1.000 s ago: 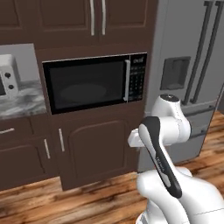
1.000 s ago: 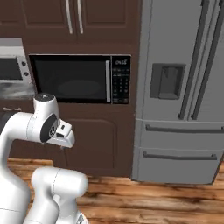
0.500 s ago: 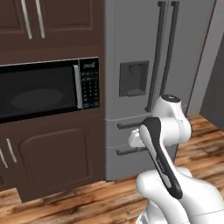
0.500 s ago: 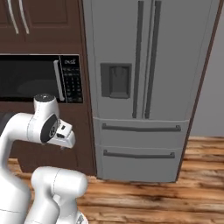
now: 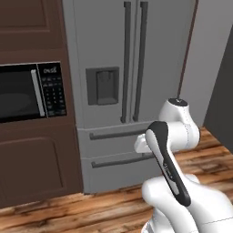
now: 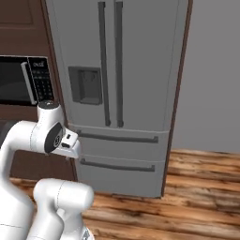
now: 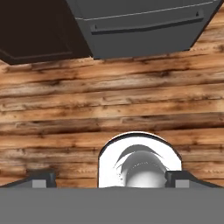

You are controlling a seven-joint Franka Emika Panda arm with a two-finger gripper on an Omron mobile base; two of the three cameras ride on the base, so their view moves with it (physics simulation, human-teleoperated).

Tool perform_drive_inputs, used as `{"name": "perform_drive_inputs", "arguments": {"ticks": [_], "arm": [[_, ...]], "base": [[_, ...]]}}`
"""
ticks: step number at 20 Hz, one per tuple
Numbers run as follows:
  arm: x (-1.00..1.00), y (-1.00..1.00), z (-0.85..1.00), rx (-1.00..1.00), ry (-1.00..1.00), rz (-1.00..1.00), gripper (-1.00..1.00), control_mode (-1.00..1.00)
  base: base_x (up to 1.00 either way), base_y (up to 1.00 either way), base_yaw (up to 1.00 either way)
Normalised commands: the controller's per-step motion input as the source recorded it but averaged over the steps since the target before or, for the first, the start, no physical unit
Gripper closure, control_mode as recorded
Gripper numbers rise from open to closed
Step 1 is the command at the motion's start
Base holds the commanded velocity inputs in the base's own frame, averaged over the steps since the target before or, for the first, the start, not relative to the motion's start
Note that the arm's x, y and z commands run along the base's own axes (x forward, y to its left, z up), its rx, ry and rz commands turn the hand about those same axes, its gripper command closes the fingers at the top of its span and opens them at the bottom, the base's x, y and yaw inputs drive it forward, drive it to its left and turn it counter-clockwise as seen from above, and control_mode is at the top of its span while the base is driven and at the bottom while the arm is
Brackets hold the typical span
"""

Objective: Place one of the steaks on the plate and the other in the bowl. Then place the bowl in the fridge.

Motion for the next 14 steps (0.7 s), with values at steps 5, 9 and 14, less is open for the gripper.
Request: {"name": "perform_drive_inputs", "arguments": {"ticks": [5,9,14], "arm": [[0.0,0.0,0.0,0.0,0.0,0.0,-1.0,1.0],[0.0,0.0,0.0,0.0,0.0,0.0,-1.0,1.0],[0.0,0.0,0.0,0.0,0.0,0.0,-1.0,1.0]], "base": [[0.21,-0.39,0.13],[0.53,0.01,0.0],[0.55,0.0,0.0]]}}
